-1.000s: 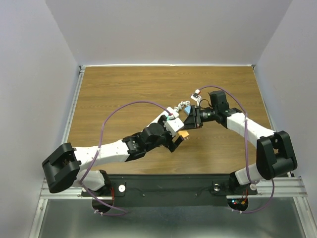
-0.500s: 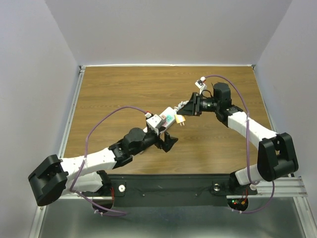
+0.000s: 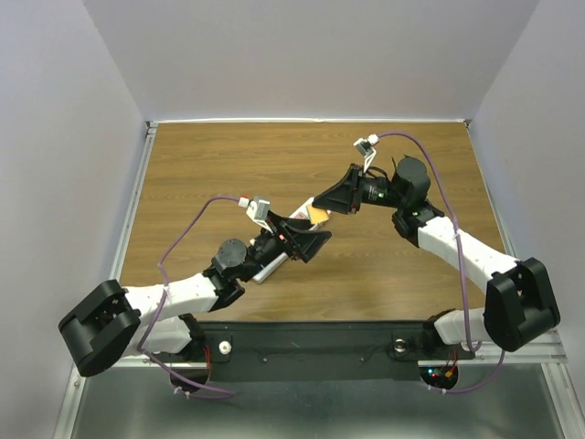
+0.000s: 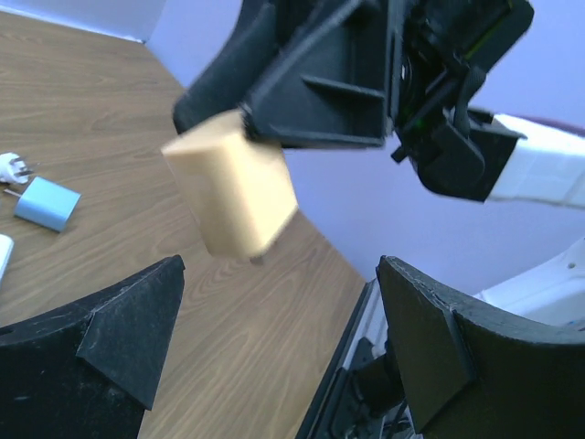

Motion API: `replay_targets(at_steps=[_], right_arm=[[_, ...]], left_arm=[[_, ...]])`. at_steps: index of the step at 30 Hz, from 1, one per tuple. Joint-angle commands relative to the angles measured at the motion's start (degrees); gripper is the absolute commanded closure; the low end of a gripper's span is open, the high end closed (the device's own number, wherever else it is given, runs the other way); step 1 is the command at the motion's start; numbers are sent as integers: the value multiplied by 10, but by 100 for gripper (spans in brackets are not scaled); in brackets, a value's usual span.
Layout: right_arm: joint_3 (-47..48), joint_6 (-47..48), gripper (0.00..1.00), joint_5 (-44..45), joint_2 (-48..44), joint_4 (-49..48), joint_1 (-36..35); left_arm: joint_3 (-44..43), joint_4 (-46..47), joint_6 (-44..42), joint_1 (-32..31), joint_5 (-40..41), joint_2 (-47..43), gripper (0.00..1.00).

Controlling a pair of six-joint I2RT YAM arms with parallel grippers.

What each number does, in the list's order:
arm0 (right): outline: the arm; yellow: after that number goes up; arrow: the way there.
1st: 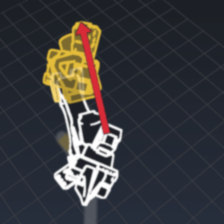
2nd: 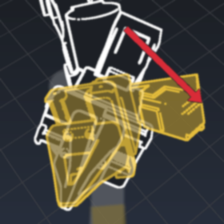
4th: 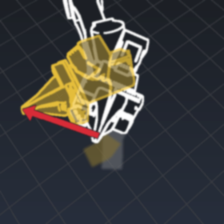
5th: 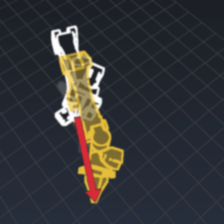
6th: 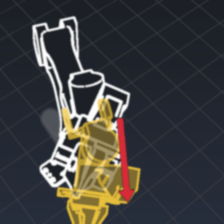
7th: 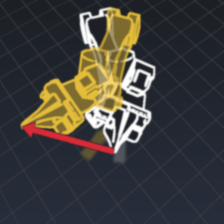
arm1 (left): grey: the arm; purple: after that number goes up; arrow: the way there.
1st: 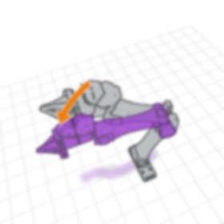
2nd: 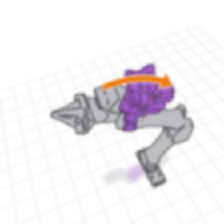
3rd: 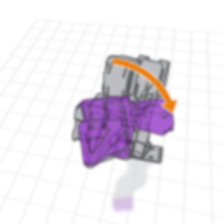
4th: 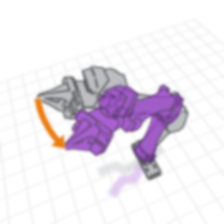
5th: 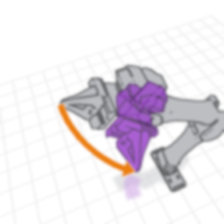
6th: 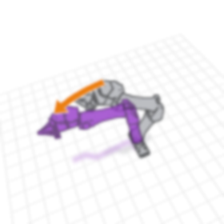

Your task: Insert the plug

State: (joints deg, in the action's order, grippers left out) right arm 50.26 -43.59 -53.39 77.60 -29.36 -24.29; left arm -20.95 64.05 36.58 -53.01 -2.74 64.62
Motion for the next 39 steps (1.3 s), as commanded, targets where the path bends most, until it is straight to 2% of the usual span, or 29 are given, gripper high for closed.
replay_targets(at_steps=[1, 8, 11, 12, 14, 17, 19, 23, 25, 28, 29, 30, 32, 34, 39], right_arm=[[-13, -11, 100, -8, -32, -75, -14], [-31, -18, 100, -34, -47, -86, -24], [-42, -19, 100, -31, -52, -87, -27], [-43, -20, 100, -30, -53, -88, -28], [-46, -19, 100, -32, -52, -89, -31], [-48, -18, 100, -32, -53, -89, -32], [-48, -18, 100, -31, -52, -88, -32], [-43, -11, 98, -30, -47, -86, -32], [-36, 5, 89, -23, -47, -73, -31], [-15, 53, 61, -15, -45, 5, -30], [3, 95, 54, -8, -44, 34, -30], [18, 120, 42, 9, -43, 104, -30], [56, 174, 34, 48, -44, 191, -26], [71, 185, 32, 77, -54, 225, -20], [129, 220, 27, 163, -58, 350, -20]], left_arm=[[-12, 88, 41, 10, 5, 10, 1], [-13, 112, 44, 19, 4, 26, 2], [-24, 111, 31, 19, -9, 32, 14], [-30, 109, 29, 19, -20, 36, 23], [-33, 116, 29, 19, -28, 46, 32], [-38, 129, 30, 19, -52, 59, 56], [-42, 130, 29, 19, -68, 66, 66], [-50, 126, 18, 19, -99, 78, 98], [-48, 111, -11, 18, -113, 74, 100], [-46, 74, -85, 19, -139, 54, 100], [-48, 26, -105, 19, -146, 39, 100], [-55, -3, -130, 18, -147, 31, 100], [-52, -74, -185, 6, -99, -7, 100], [-47, -128, -214, 1, -60, -30, 100], [-41, -176, -276, -2, 18, -58, 100]])
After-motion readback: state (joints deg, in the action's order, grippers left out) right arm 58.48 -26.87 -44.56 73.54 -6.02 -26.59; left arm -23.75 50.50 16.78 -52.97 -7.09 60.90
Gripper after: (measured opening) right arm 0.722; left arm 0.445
